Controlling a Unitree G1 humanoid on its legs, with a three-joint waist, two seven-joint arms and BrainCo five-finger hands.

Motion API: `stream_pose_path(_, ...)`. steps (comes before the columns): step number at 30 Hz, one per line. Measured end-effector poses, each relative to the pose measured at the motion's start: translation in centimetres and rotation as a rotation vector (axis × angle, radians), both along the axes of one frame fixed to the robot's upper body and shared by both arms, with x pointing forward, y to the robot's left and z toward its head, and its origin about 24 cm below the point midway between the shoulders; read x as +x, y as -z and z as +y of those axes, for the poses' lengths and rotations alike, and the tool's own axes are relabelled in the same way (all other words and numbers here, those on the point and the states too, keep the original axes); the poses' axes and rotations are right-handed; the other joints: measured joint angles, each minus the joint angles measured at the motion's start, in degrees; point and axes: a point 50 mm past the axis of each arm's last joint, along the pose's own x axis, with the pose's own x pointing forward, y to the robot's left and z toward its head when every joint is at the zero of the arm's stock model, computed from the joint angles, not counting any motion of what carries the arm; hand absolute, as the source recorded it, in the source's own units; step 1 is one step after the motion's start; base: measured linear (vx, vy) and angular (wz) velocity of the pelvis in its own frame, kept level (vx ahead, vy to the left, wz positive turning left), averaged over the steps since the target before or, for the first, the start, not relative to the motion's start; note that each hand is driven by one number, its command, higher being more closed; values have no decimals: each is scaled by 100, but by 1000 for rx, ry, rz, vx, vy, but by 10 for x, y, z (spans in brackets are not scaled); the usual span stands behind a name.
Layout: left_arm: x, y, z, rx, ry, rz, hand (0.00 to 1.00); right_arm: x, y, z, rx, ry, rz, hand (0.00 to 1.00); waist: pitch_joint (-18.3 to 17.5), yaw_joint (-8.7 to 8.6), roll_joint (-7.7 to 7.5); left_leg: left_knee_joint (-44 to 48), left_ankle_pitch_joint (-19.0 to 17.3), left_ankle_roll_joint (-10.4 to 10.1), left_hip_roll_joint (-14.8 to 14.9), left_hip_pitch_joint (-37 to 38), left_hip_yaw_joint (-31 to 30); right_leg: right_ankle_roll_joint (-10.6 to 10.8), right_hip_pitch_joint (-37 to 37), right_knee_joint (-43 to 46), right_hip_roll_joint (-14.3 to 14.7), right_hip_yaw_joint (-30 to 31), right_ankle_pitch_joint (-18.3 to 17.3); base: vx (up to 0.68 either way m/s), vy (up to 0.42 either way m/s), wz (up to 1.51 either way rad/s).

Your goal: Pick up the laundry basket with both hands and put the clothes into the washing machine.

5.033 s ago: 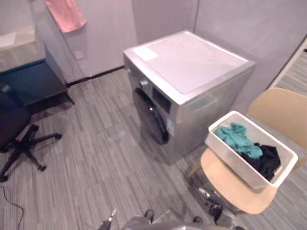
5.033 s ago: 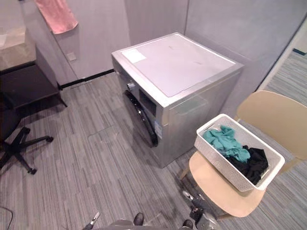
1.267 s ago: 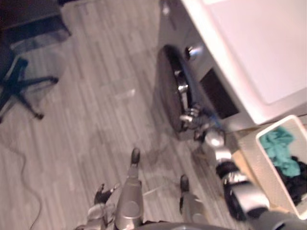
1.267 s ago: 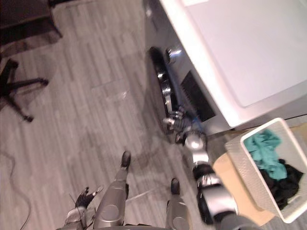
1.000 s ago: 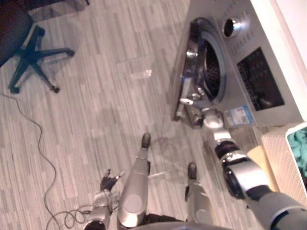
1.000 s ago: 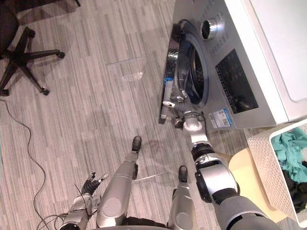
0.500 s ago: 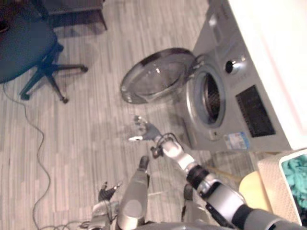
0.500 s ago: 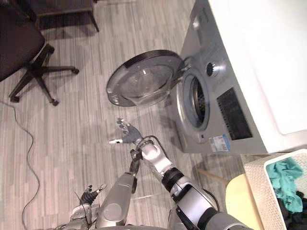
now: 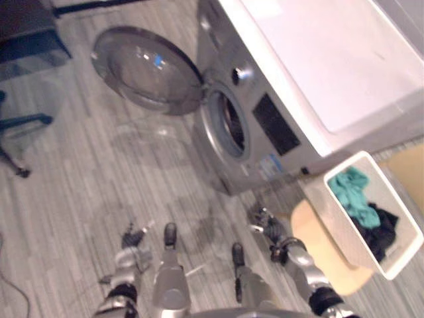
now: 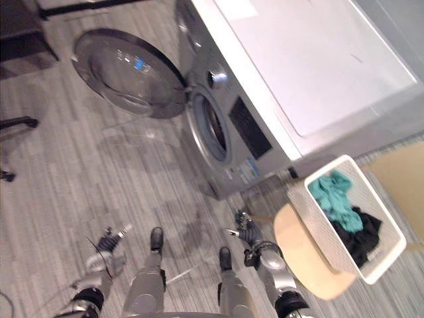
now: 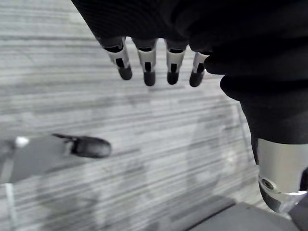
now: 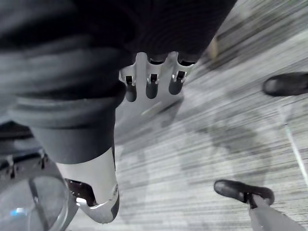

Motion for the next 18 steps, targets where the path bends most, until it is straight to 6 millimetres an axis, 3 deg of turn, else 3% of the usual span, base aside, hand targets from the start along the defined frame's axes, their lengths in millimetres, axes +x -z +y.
stream_pose_path(2, 16, -26, 28, 3, -94, -106, 0, -6, 2, -14, 11, 57, 11, 0, 56, -161, -219, 575, -120, 90, -4, -245, -4, -7, -160, -118, 13, 48, 42, -84, -68, -42)
stream_pose_path(3, 21, -37, 38, 7, -124, -145, 0, -10, 2, -20, 15, 84, 11, 0, 53, -234, -232, 607, -180, 83, 54, -361, -3, -9, -169, -197, 66, 114, 44, -51, -72, -30)
stream_pose_path(5, 53, -99, 75, 35, -205, -354, 0, -30, 11, -41, 40, 199, 53, 0, 55, -302, -449, 461, -113, -2, 118, -588, -20, 2, -388, -355, 138, 169, 92, -45, -54, 0)
stream_pose_path(6, 56, -117, 87, 49, -230, -405, 0, -34, 13, -44, 45, 218, 64, 0, 42, -347, -510, 421, -71, -4, 119, -652, -24, -7, -454, -369, 148, 173, 167, -15, -48, 7)
stream_pose_path(8, 64, -184, 124, 99, -316, -597, 0, -42, 15, -56, 63, 289, 75, 0, 50, -384, -693, 419, 50, -14, 127, -901, -44, 94, -688, -373, 220, 306, 479, -10, -71, 5)
stream_pose_path(10, 63, -224, 142, 112, -371, -704, 0, -37, 10, -68, 88, 361, 42, 0, 45, -382, -704, 580, 55, -25, 156, -1143, -107, 83, -804, -430, 237, 322, 620, 4, -51, 5)
stream_pose_path(14, 63, -300, 159, 111, -431, -930, 0, -23, -4, -87, 141, 475, -44, 0, 43, -366, -709, 1213, -162, -41, 327, -1759, -375, 135, -960, -592, 367, 335, 815, -2, -49, 5)
stream_pose_path(16, 69, -320, 153, 101, -412, -997, 0, -20, -7, -90, 160, 503, -61, 0, 44, -370, -708, 1483, -278, -71, 403, -2001, -531, 94, -969, -691, 426, 326, 874, -10, -33, 8)
stream_pose_path(18, 77, -326, 146, 118, -374, -993, 0, -15, -11, -92, 171, 515, -84, 0, 45, -381, -706, 1715, -384, -107, 471, -2213, -654, 64, -1009, -757, 452, 321, 899, -4, -10, 2)
